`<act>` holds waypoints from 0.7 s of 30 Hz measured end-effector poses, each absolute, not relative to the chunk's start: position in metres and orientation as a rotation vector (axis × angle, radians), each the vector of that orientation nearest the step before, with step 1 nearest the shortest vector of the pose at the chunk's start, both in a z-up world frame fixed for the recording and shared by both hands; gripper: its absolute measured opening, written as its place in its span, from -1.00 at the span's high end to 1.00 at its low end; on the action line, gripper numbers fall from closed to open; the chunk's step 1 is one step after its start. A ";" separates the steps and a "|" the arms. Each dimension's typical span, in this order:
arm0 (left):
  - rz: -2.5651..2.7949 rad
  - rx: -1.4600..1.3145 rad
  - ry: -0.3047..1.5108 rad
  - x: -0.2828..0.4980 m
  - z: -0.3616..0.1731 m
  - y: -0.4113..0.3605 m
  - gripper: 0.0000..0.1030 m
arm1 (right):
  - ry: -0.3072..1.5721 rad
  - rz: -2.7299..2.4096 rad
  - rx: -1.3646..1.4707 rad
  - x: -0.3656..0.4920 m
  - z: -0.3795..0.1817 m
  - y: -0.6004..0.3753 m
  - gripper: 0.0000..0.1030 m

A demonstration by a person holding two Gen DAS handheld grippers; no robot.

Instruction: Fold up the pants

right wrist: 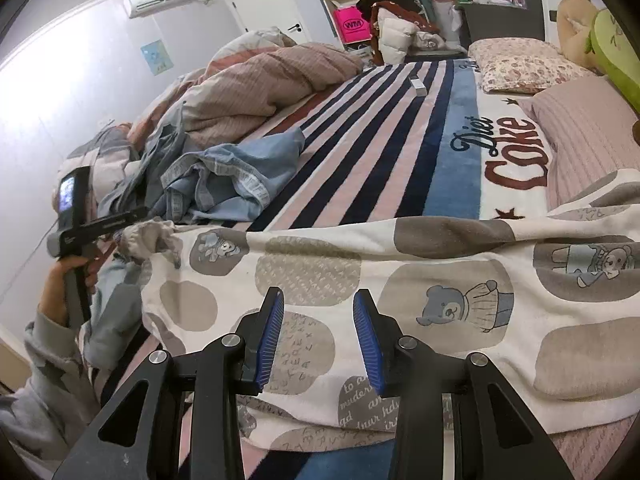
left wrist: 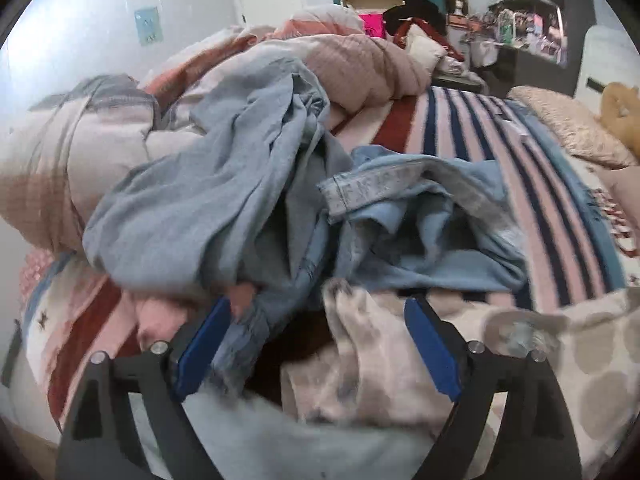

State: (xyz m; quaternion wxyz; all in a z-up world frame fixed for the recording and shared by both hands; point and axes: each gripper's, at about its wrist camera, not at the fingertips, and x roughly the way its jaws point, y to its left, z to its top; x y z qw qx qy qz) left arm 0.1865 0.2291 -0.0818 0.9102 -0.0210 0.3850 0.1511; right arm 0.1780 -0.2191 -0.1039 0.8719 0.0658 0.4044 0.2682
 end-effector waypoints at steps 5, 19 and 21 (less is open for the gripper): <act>0.151 -0.062 0.869 0.159 -0.092 0.220 -0.68 | 0.838 0.573 0.151 0.173 -0.102 -0.220 0.37; 0.008 -0.029 0.828 0.183 -0.092 0.196 0.77 | 0.849 0.577 0.179 0.169 -0.105 -0.226 0.37; 0.016 -0.032 0.782 0.173 -0.067 0.194 0.78 | 0.844 0.579 0.183 0.168 -0.104 -0.227 0.37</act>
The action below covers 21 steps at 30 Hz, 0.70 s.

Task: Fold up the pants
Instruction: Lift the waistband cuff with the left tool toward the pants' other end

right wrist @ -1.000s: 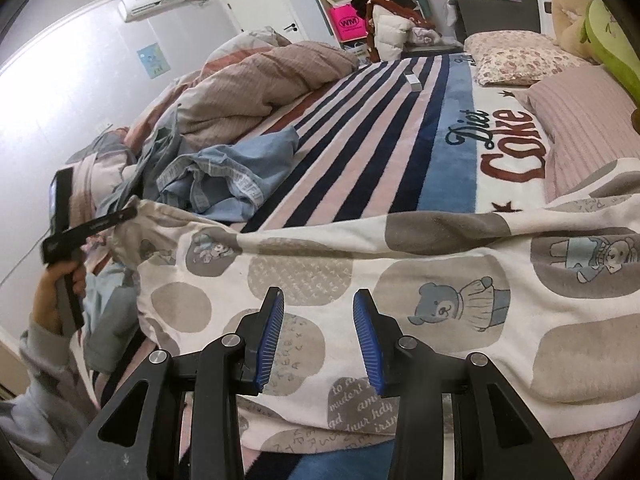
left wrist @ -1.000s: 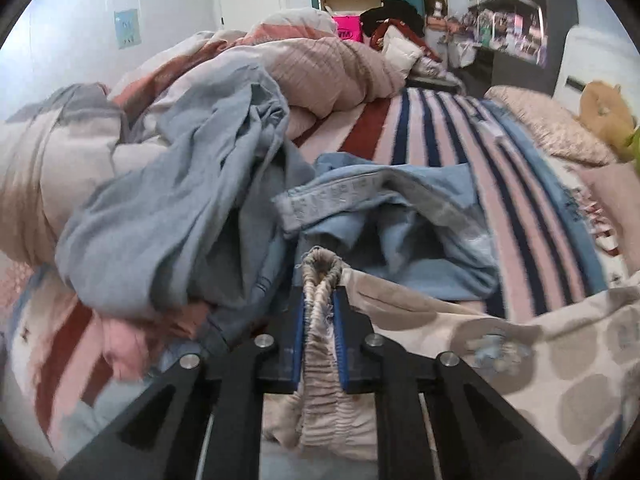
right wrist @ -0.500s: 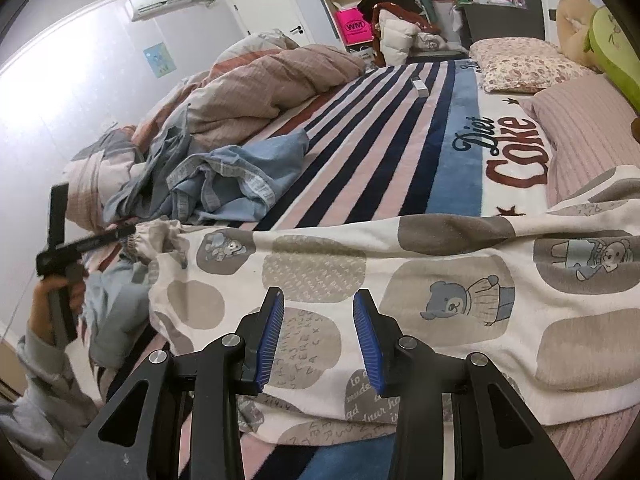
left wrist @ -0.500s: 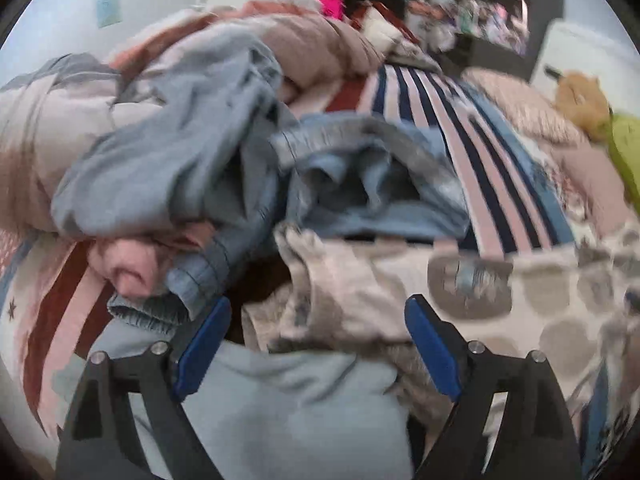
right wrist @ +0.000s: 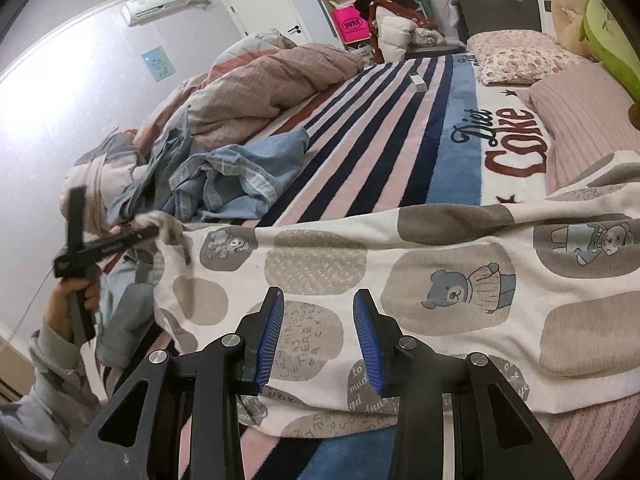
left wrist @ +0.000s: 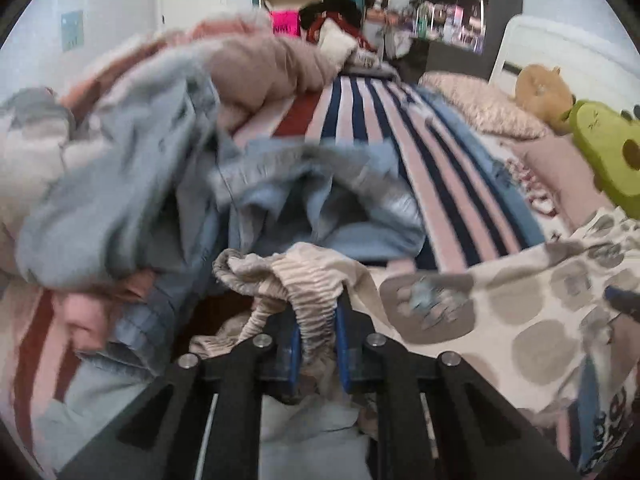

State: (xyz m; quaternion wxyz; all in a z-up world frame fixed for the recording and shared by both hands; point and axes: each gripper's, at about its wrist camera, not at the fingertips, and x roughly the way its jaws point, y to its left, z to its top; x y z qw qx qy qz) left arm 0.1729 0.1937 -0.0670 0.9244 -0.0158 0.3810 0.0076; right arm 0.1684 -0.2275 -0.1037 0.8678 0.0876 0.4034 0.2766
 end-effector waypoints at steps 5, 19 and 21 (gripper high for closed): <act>0.004 -0.099 0.701 0.151 -0.018 0.202 0.78 | 0.828 0.589 0.188 0.163 -0.097 -0.231 0.37; 0.189 -0.268 0.912 0.094 -0.078 0.271 -0.32 | 0.829 0.629 0.187 0.152 -0.093 -0.221 0.37; 0.196 -0.314 0.896 0.080 -0.081 0.277 -0.51 | 0.833 0.632 0.186 0.152 -0.094 -0.220 0.37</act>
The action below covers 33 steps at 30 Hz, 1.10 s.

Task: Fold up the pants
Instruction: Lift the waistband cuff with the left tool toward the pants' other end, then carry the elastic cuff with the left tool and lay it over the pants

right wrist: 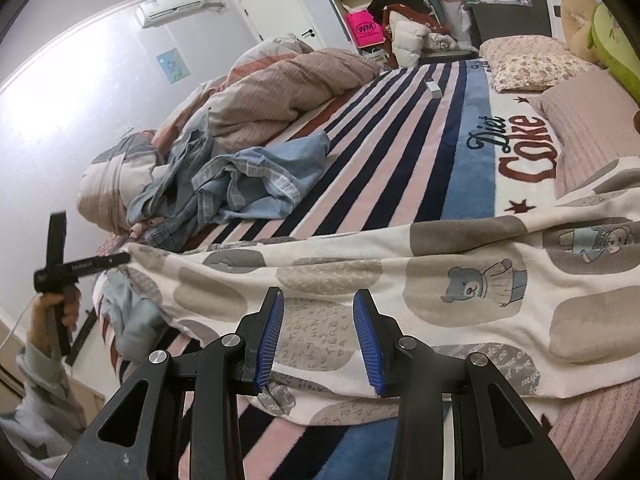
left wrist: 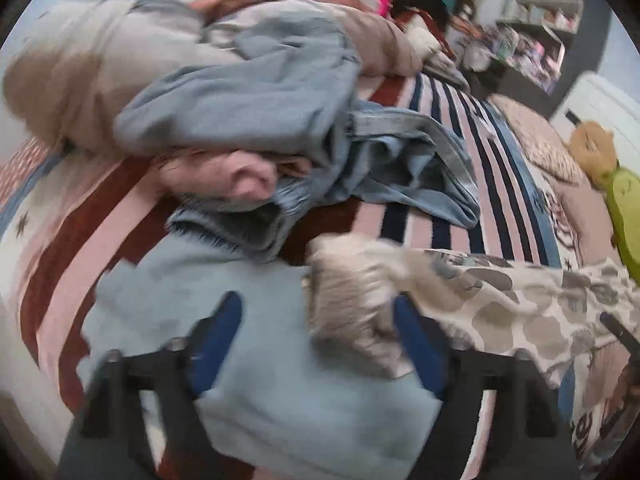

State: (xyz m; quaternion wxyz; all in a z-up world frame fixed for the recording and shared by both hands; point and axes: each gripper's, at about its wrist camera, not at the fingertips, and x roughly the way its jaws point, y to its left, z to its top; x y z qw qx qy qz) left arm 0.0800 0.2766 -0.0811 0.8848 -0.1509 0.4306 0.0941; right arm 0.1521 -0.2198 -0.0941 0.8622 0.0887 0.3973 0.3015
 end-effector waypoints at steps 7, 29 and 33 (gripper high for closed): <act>0.007 -0.562 0.928 0.069 -0.106 0.269 -0.65 | 0.842 0.642 0.186 0.153 -0.098 -0.214 0.37; 0.113 -0.706 0.712 0.124 -0.129 0.263 0.83 | 0.888 0.423 0.147 0.146 -0.153 -0.247 -0.02; 0.170 -0.647 0.644 0.105 -0.103 0.278 0.84 | 0.887 0.422 0.164 0.142 -0.150 -0.251 -0.02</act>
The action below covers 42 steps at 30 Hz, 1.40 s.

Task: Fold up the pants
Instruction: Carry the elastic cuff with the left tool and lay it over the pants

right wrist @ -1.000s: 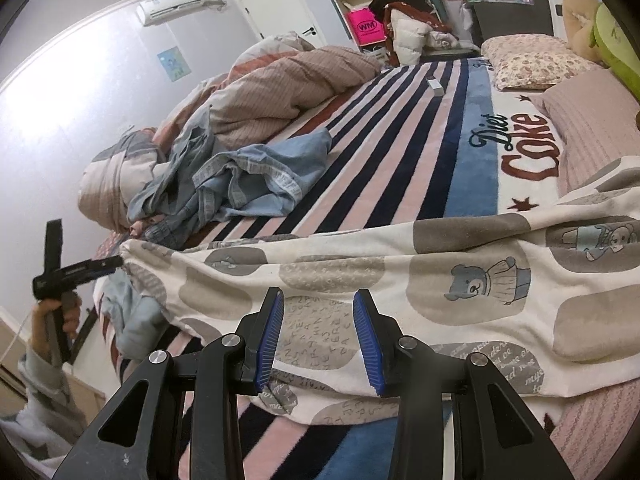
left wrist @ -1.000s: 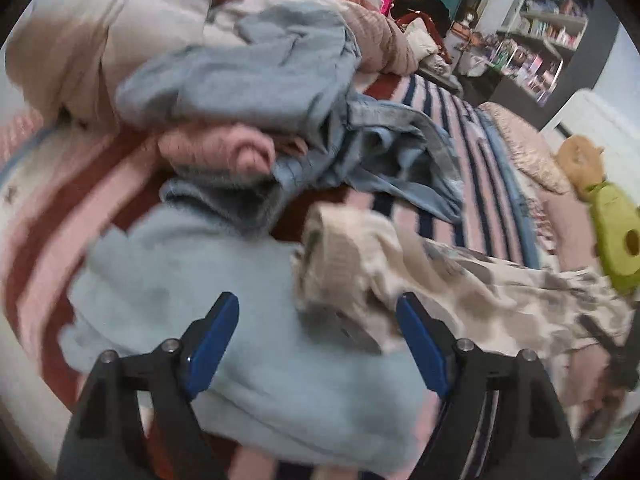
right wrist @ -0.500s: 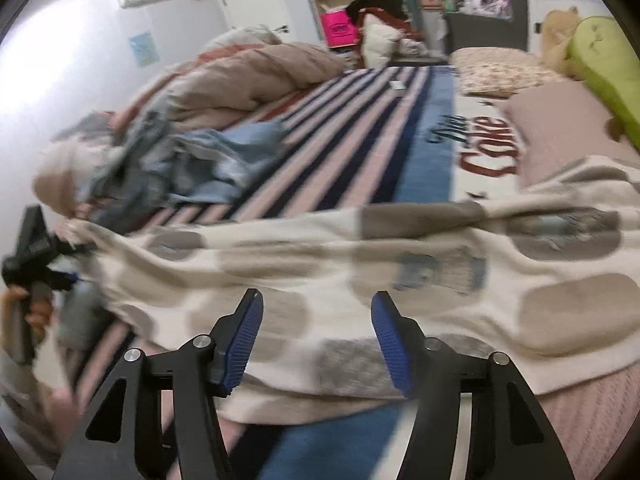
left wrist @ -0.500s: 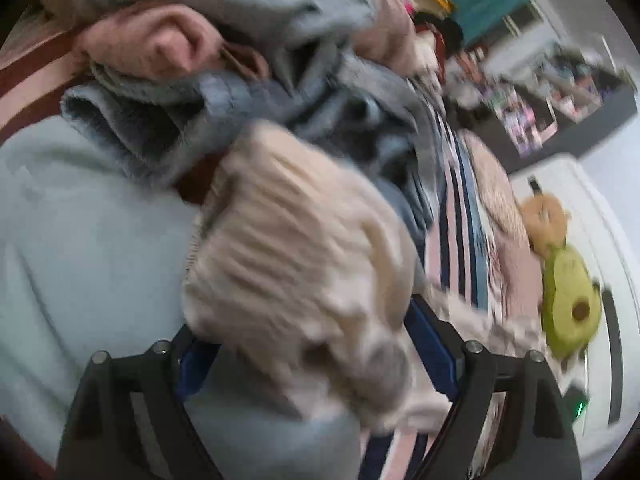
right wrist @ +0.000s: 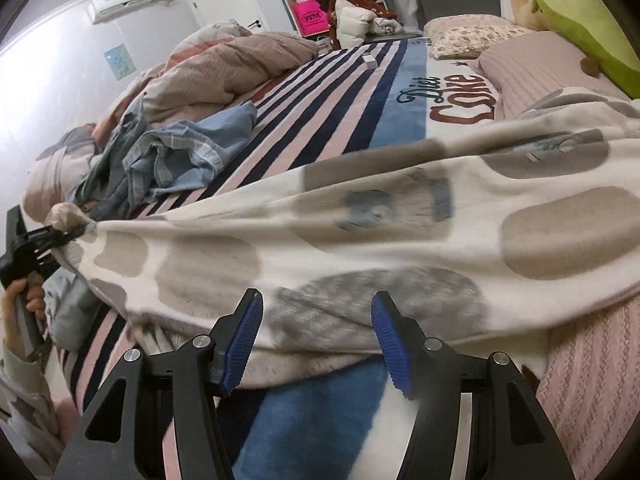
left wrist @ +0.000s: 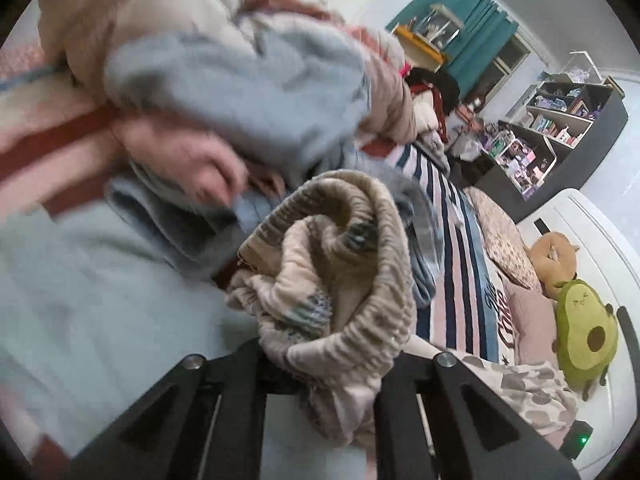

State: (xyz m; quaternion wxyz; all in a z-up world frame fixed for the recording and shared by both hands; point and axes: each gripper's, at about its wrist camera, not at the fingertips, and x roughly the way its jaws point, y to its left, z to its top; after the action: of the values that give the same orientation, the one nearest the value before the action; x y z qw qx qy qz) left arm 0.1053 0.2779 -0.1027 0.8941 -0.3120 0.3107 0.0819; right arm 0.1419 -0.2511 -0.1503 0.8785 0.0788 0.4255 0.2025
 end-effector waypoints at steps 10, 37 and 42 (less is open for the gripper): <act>0.529 -0.500 0.540 0.049 -0.042 0.368 0.84 | 0.916 0.543 0.191 0.126 -0.136 -0.227 -0.02; -0.409 -0.154 0.937 0.176 -0.116 0.055 -0.34 | 0.909 0.530 0.197 0.124 -0.136 -0.242 -0.02; -0.362 -0.121 0.724 0.140 -0.059 0.096 -0.95 | 0.916 0.557 0.202 0.129 -0.139 -0.231 -0.03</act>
State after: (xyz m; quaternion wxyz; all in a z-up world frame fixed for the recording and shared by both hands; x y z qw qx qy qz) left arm 0.1403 0.0962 -0.0588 0.9174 -0.0586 0.3521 -0.1758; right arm 0.1290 -0.2313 -0.1394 0.8549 0.0961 0.4355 0.2648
